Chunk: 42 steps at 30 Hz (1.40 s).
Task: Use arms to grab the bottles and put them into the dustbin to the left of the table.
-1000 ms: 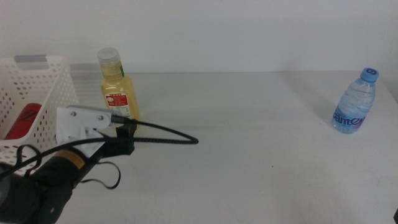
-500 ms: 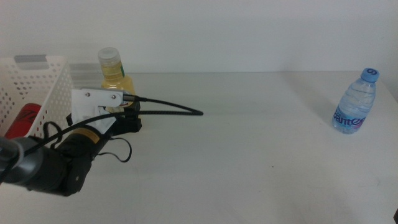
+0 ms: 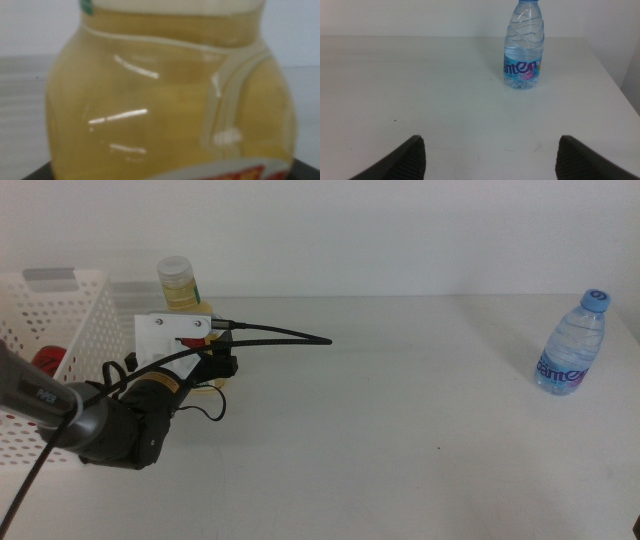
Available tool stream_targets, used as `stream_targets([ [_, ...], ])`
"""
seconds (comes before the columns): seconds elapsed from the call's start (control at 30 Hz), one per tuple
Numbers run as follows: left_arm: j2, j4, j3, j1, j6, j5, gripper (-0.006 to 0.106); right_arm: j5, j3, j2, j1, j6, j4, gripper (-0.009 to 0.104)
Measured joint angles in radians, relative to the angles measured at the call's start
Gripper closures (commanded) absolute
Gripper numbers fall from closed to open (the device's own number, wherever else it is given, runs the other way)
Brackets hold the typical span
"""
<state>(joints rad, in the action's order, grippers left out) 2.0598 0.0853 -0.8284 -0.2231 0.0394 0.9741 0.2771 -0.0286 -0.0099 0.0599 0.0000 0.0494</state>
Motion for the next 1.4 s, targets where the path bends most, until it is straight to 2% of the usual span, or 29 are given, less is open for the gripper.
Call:
stream_targets([
  [0.23, 0.022, 0.029, -0.041, 0.0, -0.013, -0.006, 0.011, 0.0, 0.0, 0.0, 0.0, 0.0, 0.0, 0.027],
  [0.37, 0.022, 0.032, -0.058, 0.005, -0.019, -0.024, 0.02, 0.0, 0.0, 0.0, 0.0, 0.0, 0.0, 0.027],
  [0.47, 0.022, 0.034, -0.068, 0.008, -0.019, -0.047, 0.036, 0.0, 0.0, 0.0, 0.0, 0.0, 0.0, 0.027],
  [0.67, 0.019, 0.034, -0.074, 0.008, -0.016, -0.067, 0.08, 0.0, 0.0, 0.0, 0.0, 0.0, 0.0, 0.027],
  [1.0, -0.097, 0.034, -0.006, 0.008, -0.046, -0.22, 0.08, 0.0, 0.0, 0.0, 0.0, 0.0, 0.0, 0.027],
  [1.4, -0.39, 0.0, 0.09, 0.008, -0.068, -0.51, 0.08, 0.0, 0.0, 0.0, 0.0, 0.0, 0.0, 0.027],
])
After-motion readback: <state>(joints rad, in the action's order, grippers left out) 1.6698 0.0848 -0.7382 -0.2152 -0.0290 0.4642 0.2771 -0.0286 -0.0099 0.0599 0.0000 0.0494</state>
